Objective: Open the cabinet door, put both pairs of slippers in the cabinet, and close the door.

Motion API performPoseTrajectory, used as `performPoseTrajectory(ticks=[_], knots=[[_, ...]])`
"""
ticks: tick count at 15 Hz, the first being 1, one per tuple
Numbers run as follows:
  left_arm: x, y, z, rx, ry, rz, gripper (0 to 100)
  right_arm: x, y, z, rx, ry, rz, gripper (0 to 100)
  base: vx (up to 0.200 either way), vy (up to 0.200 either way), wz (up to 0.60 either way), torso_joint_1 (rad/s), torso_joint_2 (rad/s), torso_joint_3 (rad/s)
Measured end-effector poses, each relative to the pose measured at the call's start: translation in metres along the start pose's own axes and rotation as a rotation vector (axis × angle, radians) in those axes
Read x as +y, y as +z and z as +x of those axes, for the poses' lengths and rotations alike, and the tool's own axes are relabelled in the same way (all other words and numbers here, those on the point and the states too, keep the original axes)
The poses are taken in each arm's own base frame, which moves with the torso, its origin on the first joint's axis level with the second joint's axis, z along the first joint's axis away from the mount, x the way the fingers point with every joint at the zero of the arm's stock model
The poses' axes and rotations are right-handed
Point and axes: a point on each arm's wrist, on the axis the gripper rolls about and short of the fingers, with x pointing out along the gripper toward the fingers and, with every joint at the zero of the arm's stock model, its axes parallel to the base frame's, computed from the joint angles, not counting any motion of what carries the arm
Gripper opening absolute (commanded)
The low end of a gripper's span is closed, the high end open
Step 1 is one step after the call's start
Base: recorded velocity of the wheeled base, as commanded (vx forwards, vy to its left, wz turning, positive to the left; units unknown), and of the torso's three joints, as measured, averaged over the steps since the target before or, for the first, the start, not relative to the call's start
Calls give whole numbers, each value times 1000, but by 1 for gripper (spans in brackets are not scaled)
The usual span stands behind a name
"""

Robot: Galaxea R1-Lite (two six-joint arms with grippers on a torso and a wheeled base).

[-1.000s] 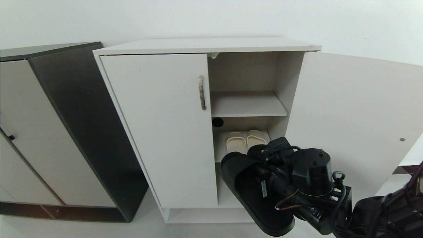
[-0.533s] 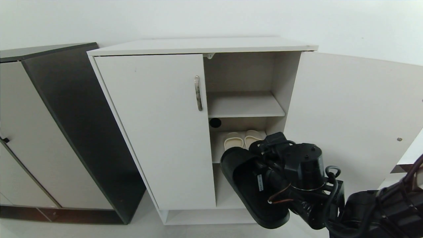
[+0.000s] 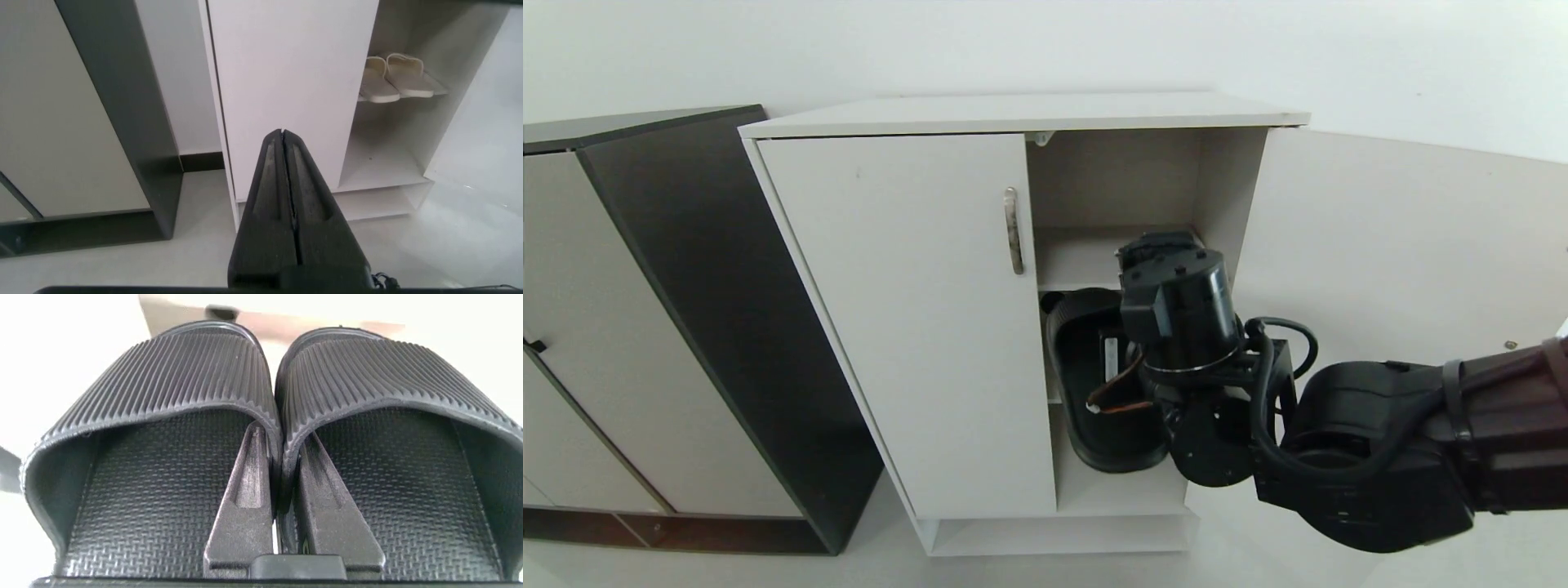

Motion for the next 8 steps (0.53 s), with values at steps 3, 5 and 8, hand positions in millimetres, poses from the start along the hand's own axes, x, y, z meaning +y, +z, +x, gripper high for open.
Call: performPoseTrajectory(ticks=[3, 5, 8], knots=[[0, 0, 0, 0, 0, 2, 0, 5, 17, 2, -36, -8, 7, 0, 0, 0, 0, 0, 0, 0], [0, 0, 0, 0, 0, 3, 0, 3, 17, 7, -28, -24, 1, 0, 0, 0, 0, 0, 0, 0], [0, 0, 0, 0, 0, 1, 0, -1, 14, 16, -20, -50, -1, 0, 0, 0, 0, 0, 0, 0]])
